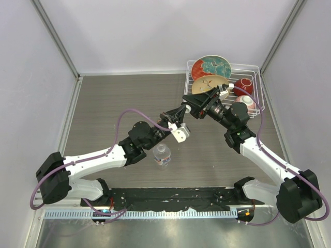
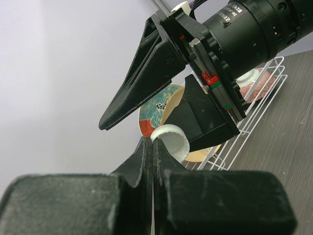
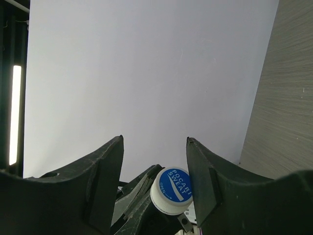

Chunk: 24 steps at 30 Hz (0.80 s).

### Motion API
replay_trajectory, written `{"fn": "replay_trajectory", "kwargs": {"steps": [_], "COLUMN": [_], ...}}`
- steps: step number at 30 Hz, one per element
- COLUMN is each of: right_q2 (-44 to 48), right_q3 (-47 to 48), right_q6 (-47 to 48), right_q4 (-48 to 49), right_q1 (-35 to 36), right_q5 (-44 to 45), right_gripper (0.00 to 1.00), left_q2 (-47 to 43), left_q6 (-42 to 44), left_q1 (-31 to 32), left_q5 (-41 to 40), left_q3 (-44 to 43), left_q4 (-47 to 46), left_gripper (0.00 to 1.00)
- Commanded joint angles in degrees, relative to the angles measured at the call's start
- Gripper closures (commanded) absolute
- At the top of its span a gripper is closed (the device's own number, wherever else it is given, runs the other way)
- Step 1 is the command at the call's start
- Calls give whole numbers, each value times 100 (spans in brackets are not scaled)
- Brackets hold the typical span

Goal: Screw on the bottle caps

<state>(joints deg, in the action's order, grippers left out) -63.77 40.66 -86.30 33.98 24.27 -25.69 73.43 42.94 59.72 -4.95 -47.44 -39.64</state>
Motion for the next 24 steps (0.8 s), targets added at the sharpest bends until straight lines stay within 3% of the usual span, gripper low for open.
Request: {"fn": "replay_trajectory", "kwargs": {"steps": [1, 24], "right_q2": [31, -22], "right_q3": [21, -24], "right_q6": [-89, 114], "right_q4": [390, 206], "right_q1": [78, 86], "right_q5": [-67, -85], "right_gripper": [40, 39], "left_q2": [-13, -259], "left_q6": [136, 259], "left_q1": [31, 39], "left_q5": [-6, 100], "left_q3": [-151, -231], "left_q4": [-448, -466], "left_gripper": [100, 100]}}
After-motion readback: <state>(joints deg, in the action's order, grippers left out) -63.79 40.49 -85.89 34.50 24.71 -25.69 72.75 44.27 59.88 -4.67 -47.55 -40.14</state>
